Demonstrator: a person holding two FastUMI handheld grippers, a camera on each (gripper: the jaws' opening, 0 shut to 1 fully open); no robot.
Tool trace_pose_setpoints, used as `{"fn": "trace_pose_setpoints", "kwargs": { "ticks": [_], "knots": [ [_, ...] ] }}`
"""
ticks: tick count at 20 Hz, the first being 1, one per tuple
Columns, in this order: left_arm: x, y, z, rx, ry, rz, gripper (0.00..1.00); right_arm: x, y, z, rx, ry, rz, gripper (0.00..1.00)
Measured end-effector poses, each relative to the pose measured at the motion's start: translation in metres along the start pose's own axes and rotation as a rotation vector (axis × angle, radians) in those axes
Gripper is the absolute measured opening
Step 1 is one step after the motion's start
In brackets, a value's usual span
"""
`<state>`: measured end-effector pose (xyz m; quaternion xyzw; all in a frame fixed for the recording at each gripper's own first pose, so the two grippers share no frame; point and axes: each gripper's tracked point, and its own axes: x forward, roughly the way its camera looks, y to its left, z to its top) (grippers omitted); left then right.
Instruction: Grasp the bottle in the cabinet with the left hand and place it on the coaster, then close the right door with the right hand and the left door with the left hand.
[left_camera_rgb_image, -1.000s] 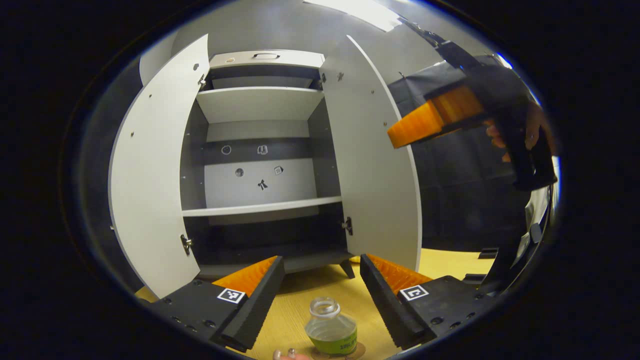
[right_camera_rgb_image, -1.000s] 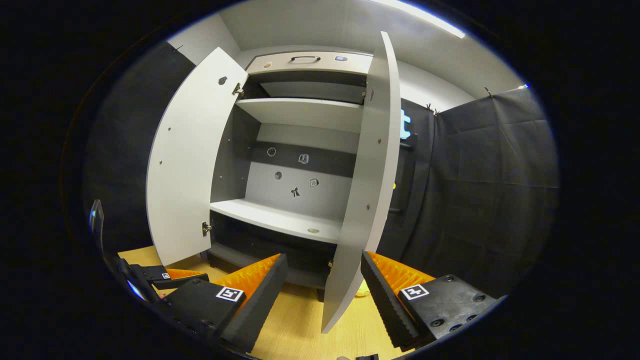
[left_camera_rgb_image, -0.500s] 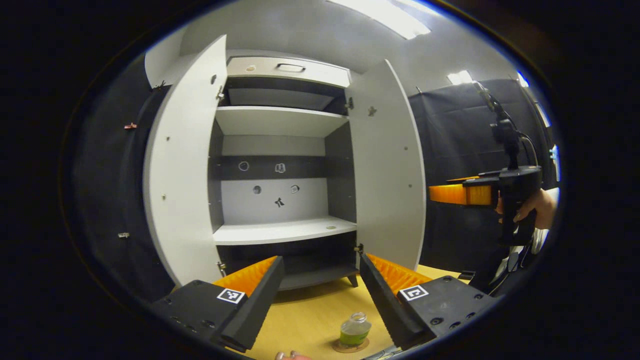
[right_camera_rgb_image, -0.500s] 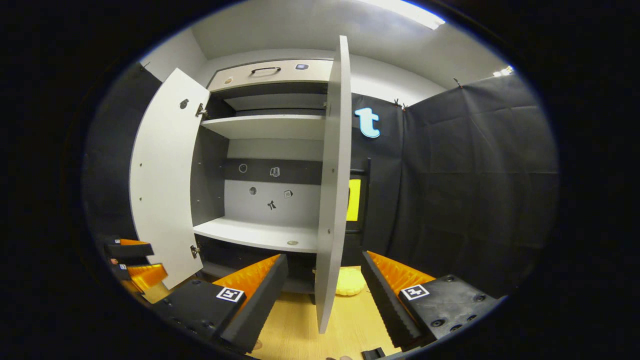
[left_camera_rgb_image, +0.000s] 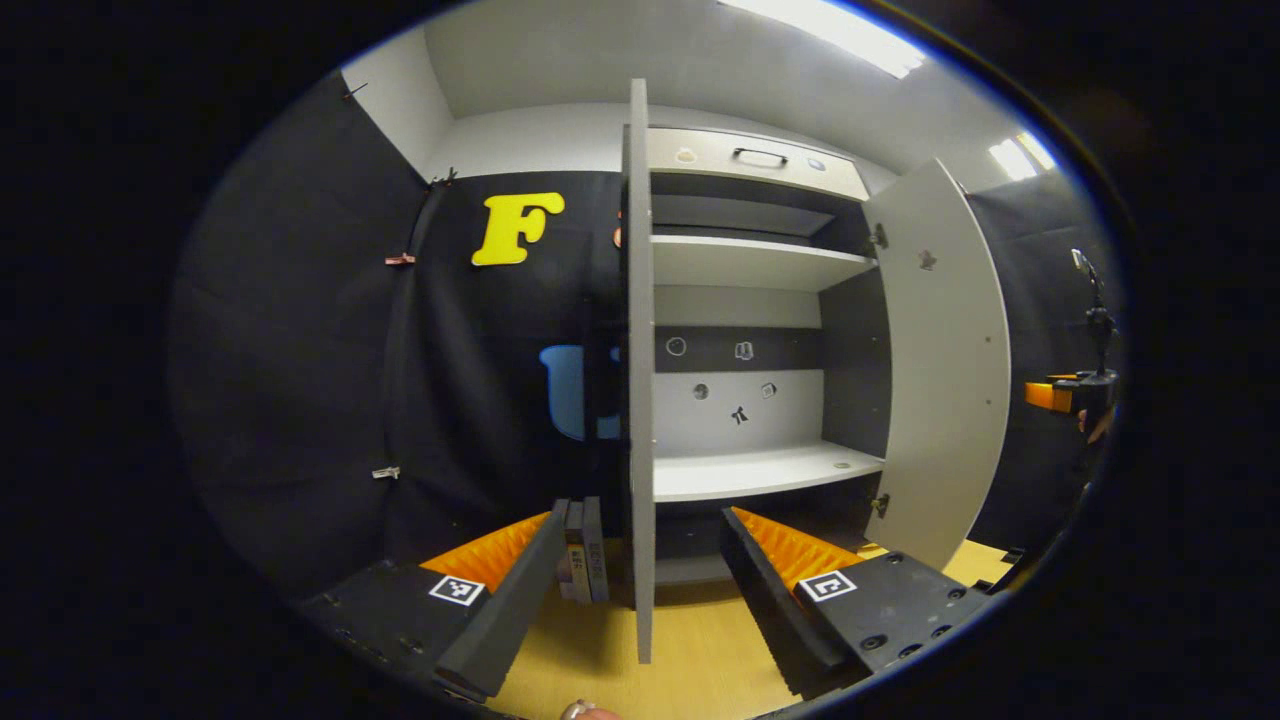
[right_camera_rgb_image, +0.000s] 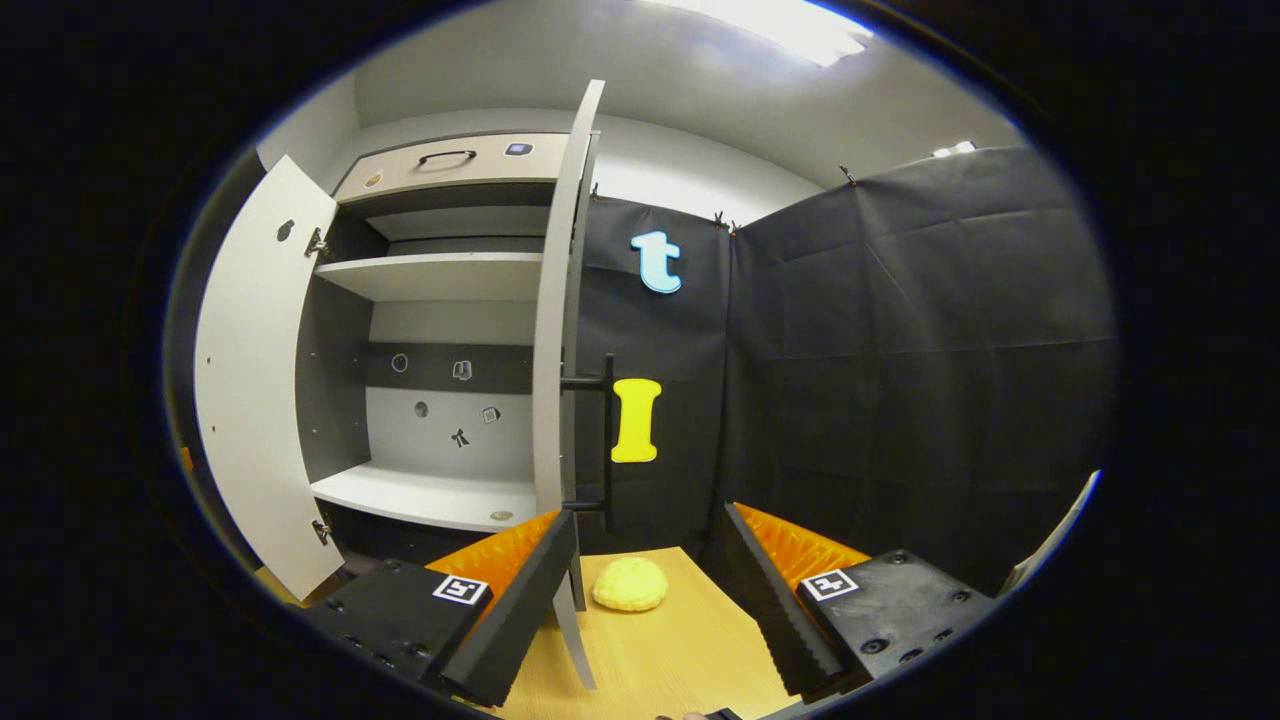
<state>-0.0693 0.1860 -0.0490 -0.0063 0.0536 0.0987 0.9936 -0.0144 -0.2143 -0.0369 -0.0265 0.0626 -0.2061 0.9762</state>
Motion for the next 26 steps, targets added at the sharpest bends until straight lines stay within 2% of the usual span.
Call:
{"fn": "trace_pose_setpoints", "kwargs": {
  "ticks": [4,6,7,13,14,15,16,19,26],
  "knots": [
    [0.012,0.034,0.006,0.055,0.012,0.108,0.98,0.031,0.007,-0.006,-0.004,0.012,0.063,0.98],
    [0.02,0.033,0.013,0.038,0.005,0.114,0.98,0.041,0.007,-0.005,-0.022,0.003,0.083,1.0],
    [0.024,0.031,0.014,0.032,0.003,0.113,0.98,0.043,0.01,-0.004,-0.016,0.007,0.109,0.95],
    [0.047,0.019,0.007,0.017,0.032,0.127,0.98,0.04,0.03,-0.008,0.022,0.024,0.246,0.95],
    [0.049,0.016,0.007,0.011,0.035,0.124,0.98,0.038,0.037,-0.009,0.024,0.026,0.276,0.94],
    [0.05,0.015,0.005,0.009,0.04,0.125,0.98,0.037,0.047,-0.01,0.033,0.031,0.31,0.99],
    [0.05,0.016,0.004,0.012,0.043,0.13,0.98,0.037,0.058,-0.012,0.04,0.037,0.342,0.95],
    [0.047,0.022,0.004,0.013,0.045,0.157,0.98,0.037,0.09,-0.013,0.043,0.044,0.428,0.95],
    [0.03,0.048,0.002,-0.033,0.051,0.235,0.98,0.054,0.154,-0.017,0.055,0.059,0.545,0.95]
  ]
}}
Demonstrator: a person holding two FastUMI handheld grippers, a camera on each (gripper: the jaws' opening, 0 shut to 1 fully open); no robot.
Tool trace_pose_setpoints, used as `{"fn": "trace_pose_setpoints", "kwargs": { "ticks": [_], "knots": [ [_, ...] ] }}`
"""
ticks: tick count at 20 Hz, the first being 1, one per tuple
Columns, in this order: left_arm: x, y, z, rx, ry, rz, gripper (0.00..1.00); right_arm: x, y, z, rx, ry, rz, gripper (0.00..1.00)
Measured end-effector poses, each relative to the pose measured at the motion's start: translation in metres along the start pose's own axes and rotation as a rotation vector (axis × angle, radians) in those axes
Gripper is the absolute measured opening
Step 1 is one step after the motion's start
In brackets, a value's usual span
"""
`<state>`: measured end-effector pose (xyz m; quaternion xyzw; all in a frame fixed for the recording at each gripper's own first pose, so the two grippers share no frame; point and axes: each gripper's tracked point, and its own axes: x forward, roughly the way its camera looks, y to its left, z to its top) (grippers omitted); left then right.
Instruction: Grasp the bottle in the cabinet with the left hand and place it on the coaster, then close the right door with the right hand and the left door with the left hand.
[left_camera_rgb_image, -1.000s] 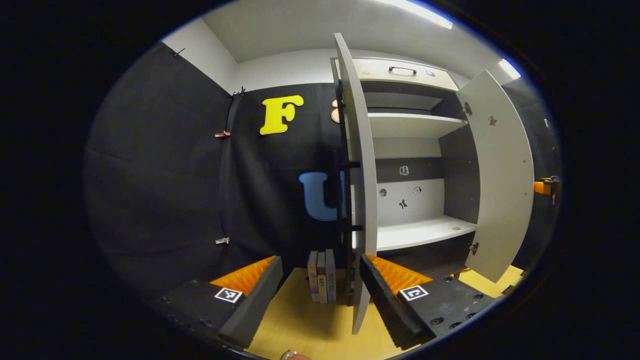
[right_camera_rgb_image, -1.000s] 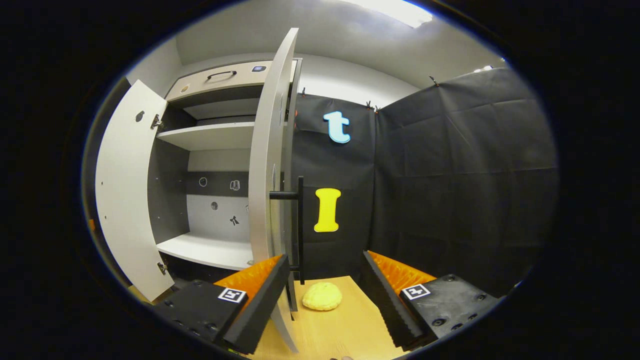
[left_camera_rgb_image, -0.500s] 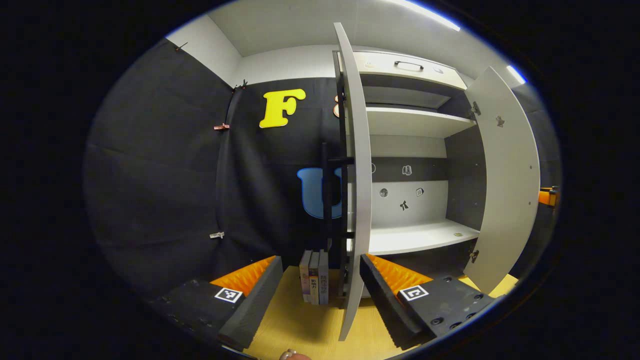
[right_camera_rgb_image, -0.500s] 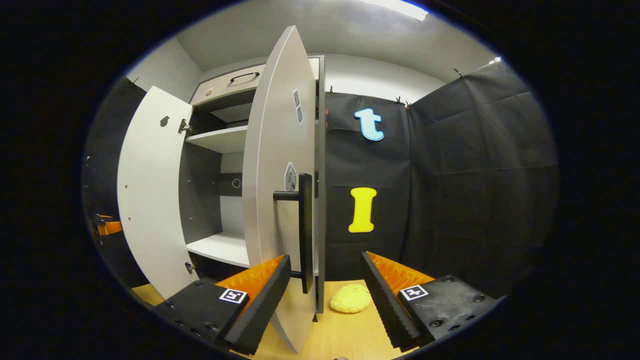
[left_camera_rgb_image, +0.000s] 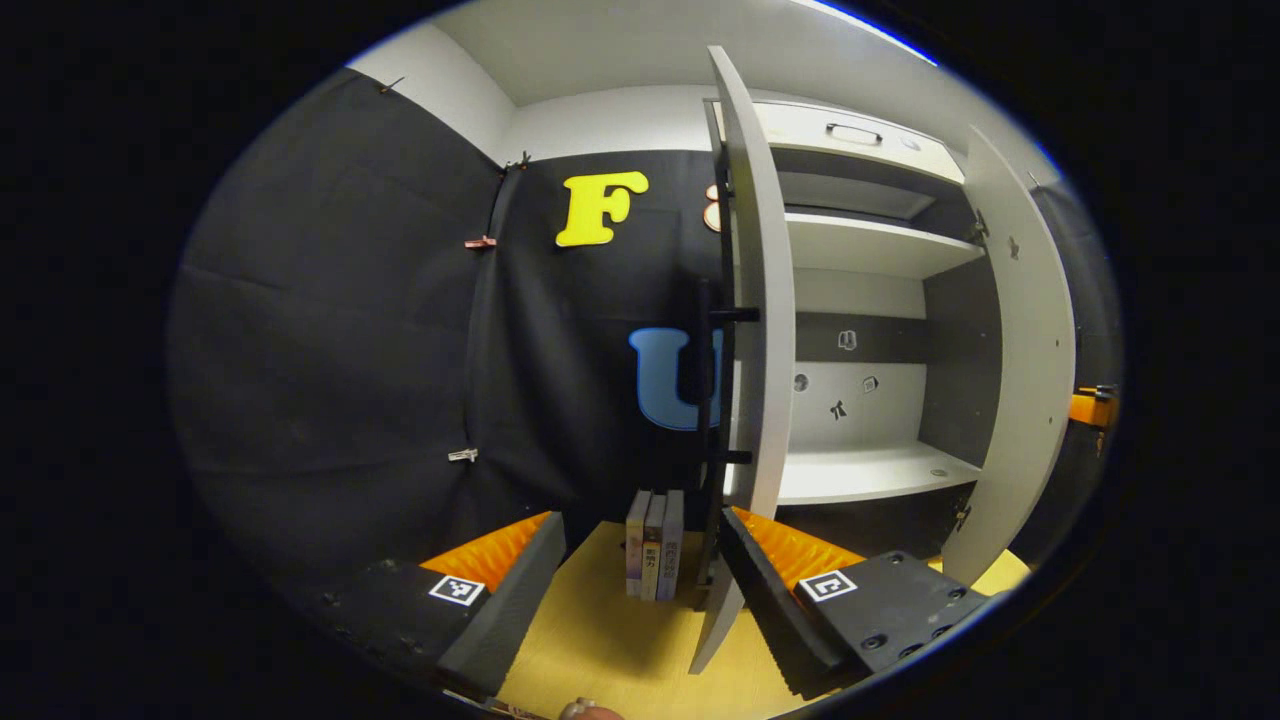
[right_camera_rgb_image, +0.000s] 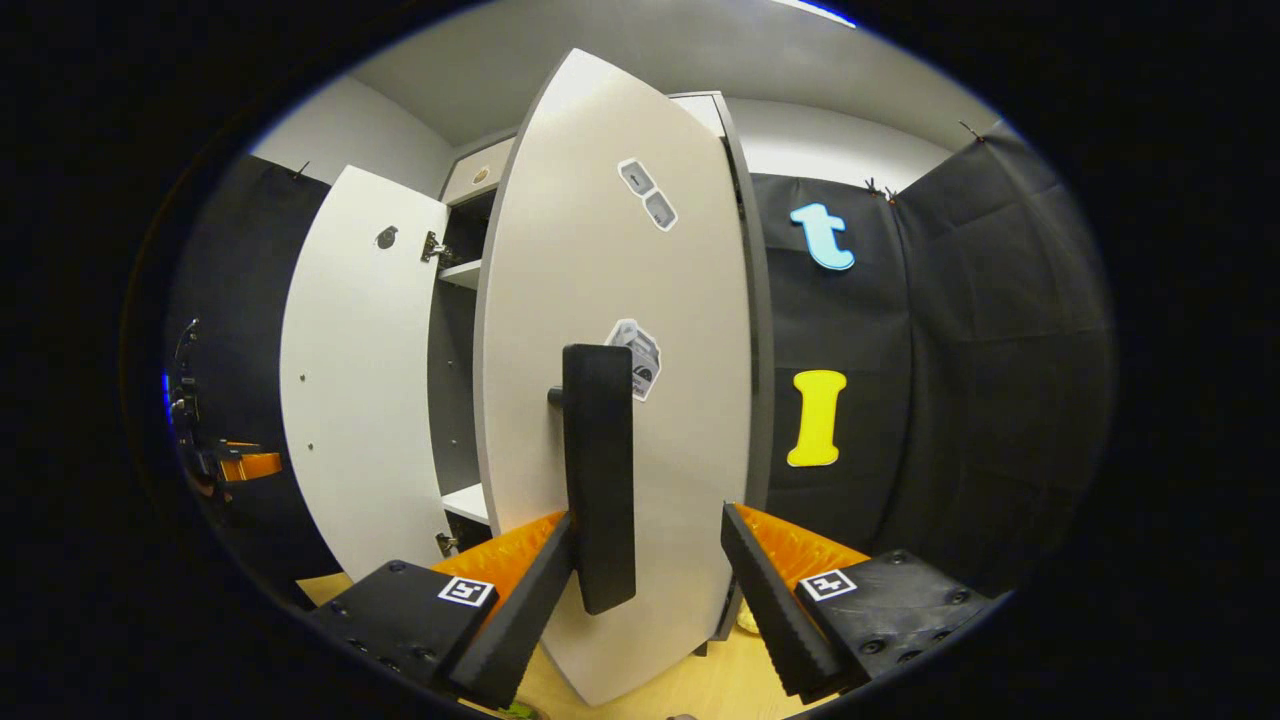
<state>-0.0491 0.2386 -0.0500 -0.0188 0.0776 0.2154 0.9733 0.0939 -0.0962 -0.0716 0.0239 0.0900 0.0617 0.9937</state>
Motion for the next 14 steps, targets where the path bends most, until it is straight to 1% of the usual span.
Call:
{"fn": "trace_pose_setpoints", "kwargs": {
  "ticks": [4,6,7,10,11,14],
  "knots": [
    [0.001,0.007,0.004,0.028,-0.004,0.031,0.98,0.037,0.034,-0.006,0.04,0.005,0.094,0.95],
    [0.002,0.008,0.006,0.036,-0.005,0.045,0.98,0.053,0.047,-0.008,0.052,0.008,0.123,0.96],
    [0.004,0.007,0.011,0.045,-0.011,0.048,0.98,0.059,0.052,-0.009,0.055,0.01,0.134,0.98],
    [0.014,-0.004,0.023,0.075,-0.03,0.019,0.98,0.061,0.055,-0.01,0.057,0.018,0.142,0.96],
    [0.02,-0.001,0.024,0.084,-0.03,0.011,0.99,0.058,0.053,-0.01,0.056,0.017,0.136,0.96],
    [0.037,-0.002,0.031,0.063,-0.029,-0.03,0.96,0.045,0.05,-0.009,0.042,0.016,0.12,0.98]
  ]
}}
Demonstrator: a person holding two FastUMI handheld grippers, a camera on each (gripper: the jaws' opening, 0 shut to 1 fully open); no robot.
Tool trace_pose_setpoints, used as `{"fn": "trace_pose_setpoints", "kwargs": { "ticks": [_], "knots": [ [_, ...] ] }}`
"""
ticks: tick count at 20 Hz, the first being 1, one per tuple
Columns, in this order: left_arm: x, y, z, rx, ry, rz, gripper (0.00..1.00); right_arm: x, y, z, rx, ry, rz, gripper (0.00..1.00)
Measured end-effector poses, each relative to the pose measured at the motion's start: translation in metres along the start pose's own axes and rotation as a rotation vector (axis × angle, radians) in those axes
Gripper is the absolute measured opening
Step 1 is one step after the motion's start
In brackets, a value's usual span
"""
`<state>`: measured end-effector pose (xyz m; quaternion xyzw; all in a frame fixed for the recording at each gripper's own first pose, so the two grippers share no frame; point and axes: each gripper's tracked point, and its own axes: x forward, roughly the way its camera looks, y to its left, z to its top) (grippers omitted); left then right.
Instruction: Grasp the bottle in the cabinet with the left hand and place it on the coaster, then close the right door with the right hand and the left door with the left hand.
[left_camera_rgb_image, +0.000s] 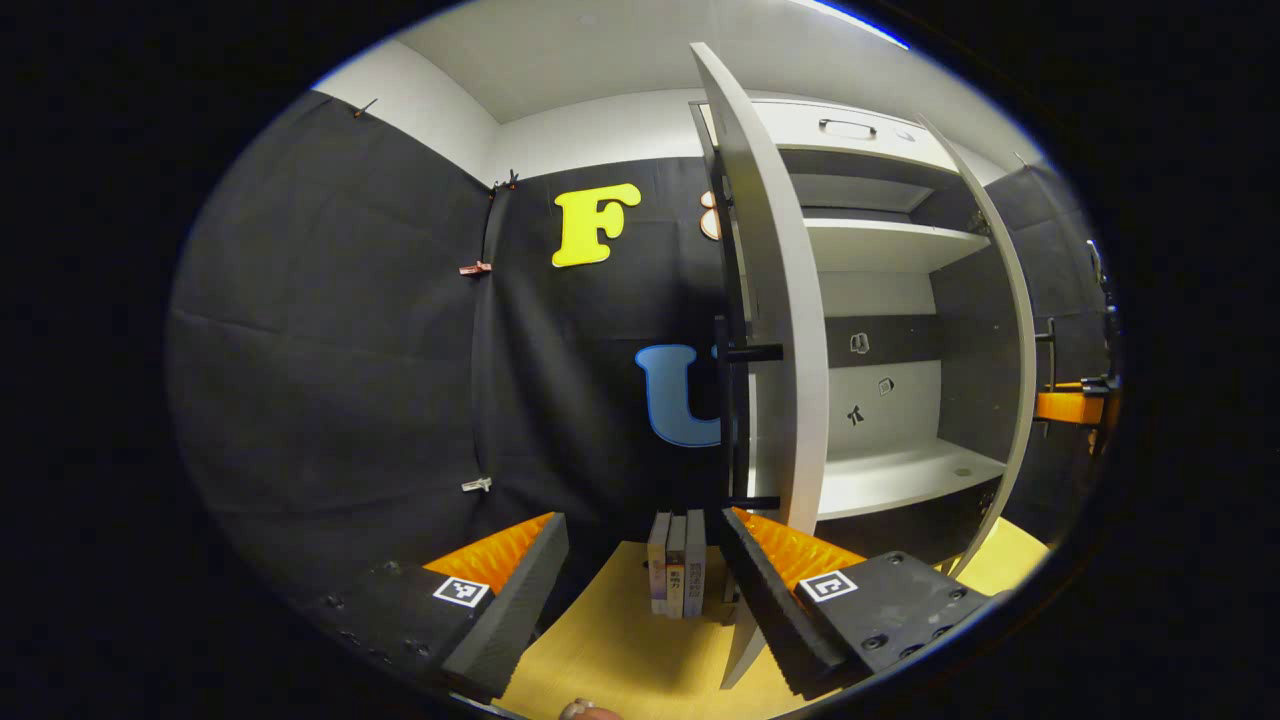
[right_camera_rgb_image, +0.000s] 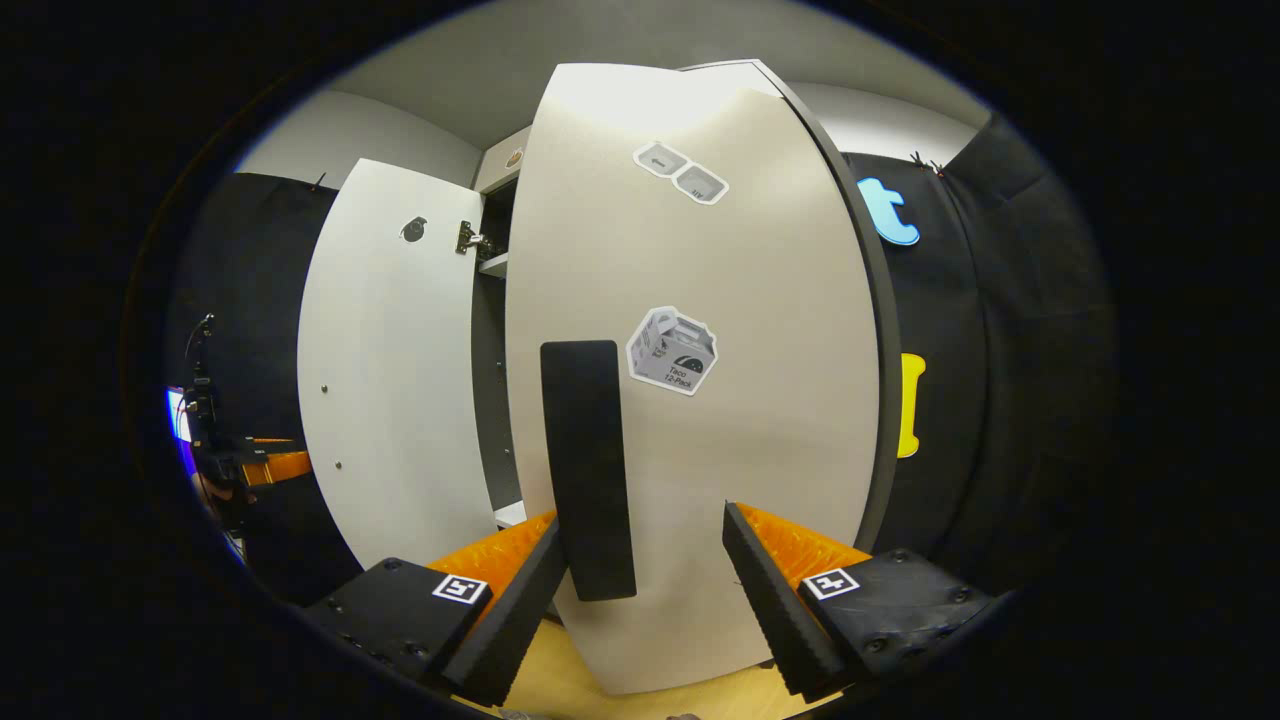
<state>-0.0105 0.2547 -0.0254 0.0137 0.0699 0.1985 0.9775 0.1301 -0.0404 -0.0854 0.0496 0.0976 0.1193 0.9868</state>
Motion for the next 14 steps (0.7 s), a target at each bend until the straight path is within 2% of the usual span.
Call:
{"fn": "trace_pose_setpoints", "kwargs": {
  "ticks": [4,6,10,12,14],
  "knots": [
    [0.01,-0.015,0.01,0.006,-0.027,-0.084,0.99,-0.013,0.002,0.001,-0.049,0.0,-0.037,0.99],
    [0.009,-0.016,0.012,0.001,-0.024,-0.11,0.92,-0.016,0.003,0.001,-0.061,0.005,-0.053,0.98],
    [0.004,-0.027,0.022,-0.016,-0.041,-0.202,0.94,-0.022,0.005,0.0,-0.066,0.003,-0.071,0.98],
    [0.003,-0.036,0.024,0.01,-0.044,-0.227,0.92,-0.022,0.001,0.001,-0.072,-0.001,-0.088,0.98],
    [0.0,-0.047,0.023,-0.006,-0.042,-0.256,0.92,-0.025,-0.002,0.002,-0.064,-0.006,-0.094,0.98]
  ]
}}
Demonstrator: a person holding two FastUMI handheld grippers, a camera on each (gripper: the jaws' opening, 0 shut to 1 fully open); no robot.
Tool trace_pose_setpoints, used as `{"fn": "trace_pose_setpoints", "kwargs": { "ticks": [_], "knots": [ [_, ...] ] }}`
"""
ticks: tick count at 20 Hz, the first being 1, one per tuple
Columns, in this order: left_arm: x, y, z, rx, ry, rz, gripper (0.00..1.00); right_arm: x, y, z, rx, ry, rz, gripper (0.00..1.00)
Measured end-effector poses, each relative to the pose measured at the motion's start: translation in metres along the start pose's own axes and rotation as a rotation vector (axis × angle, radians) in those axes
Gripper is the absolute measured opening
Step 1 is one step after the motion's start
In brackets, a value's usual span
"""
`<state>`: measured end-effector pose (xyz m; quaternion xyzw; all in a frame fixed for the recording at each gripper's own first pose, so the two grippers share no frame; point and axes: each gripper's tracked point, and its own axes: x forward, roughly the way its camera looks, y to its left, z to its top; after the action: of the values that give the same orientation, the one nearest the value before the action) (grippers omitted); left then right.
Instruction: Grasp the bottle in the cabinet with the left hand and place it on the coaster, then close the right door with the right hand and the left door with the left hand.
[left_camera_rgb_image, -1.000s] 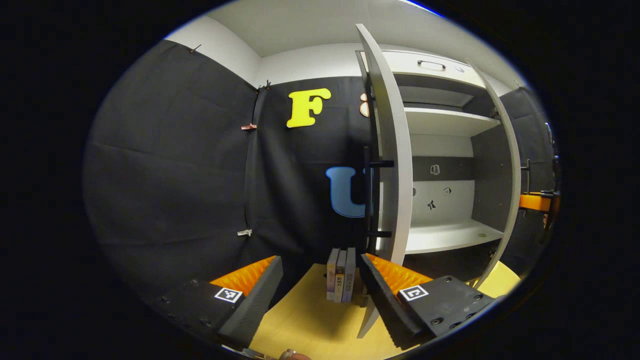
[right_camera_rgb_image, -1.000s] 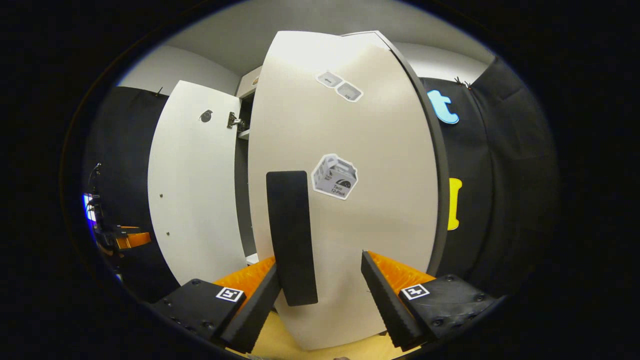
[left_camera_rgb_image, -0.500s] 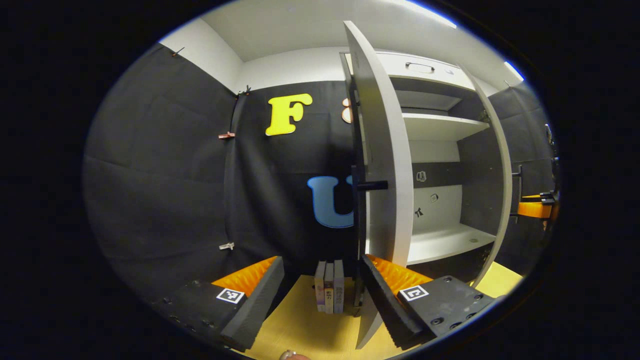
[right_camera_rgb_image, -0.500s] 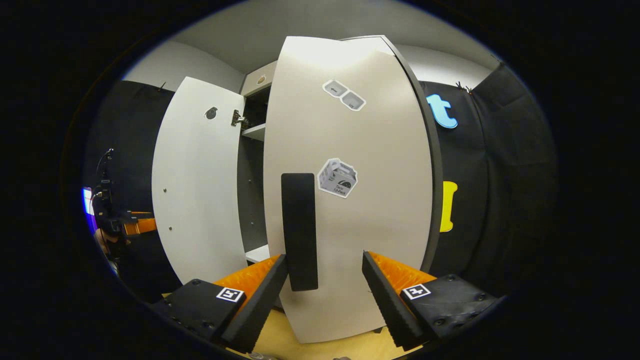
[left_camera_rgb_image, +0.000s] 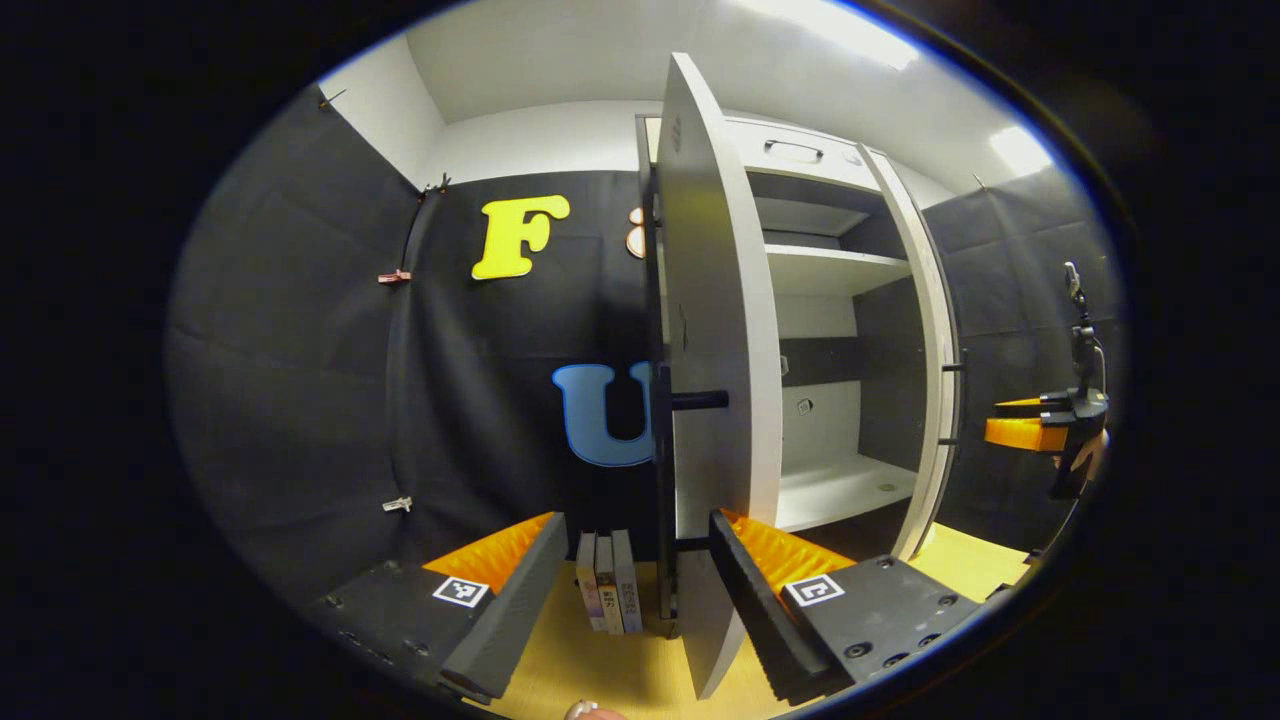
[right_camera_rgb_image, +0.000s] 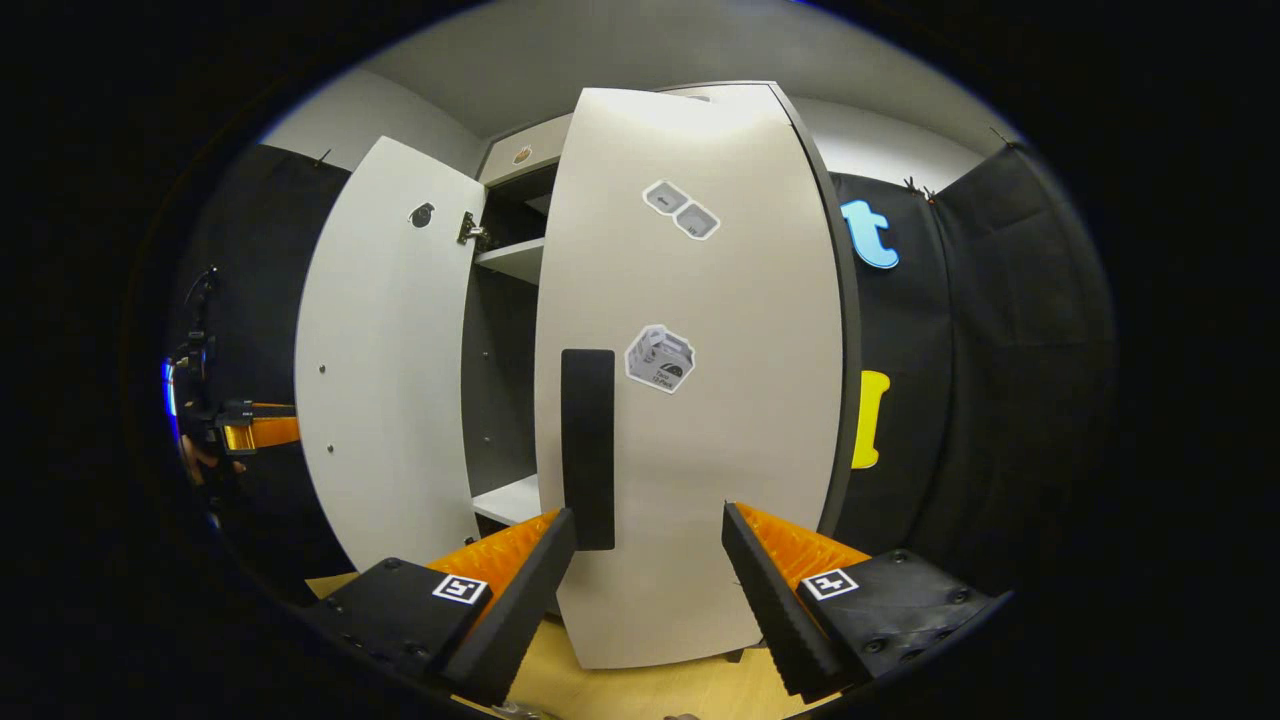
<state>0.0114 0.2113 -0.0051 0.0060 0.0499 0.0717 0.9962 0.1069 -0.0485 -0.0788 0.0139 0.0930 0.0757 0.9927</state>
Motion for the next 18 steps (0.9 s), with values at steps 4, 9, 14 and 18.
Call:
{"fn": "trace_pose_setpoints", "kwargs": {
  "ticks": [4,9,14,18],
  "knots": [
    [0.005,-0.026,0.0,-0.022,-0.009,-0.075,0.92,-0.005,-0.009,0.004,0.003,-0.012,-0.014,0.98],
    [0.021,-0.067,0.002,-0.033,-0.017,-0.159,0.92,-0.006,-0.029,0.006,0.004,-0.03,-0.027,0.98],
    [0.05,-0.109,0.003,-0.007,-0.028,-0.24,0.92,-0.006,-0.049,0.006,0.003,-0.039,-0.038,0.98],
    [0.068,-0.132,-0.004,-0.004,-0.026,-0.259,0.95,-0.008,-0.063,0.007,0.009,-0.042,-0.052,0.98]
  ]
}}
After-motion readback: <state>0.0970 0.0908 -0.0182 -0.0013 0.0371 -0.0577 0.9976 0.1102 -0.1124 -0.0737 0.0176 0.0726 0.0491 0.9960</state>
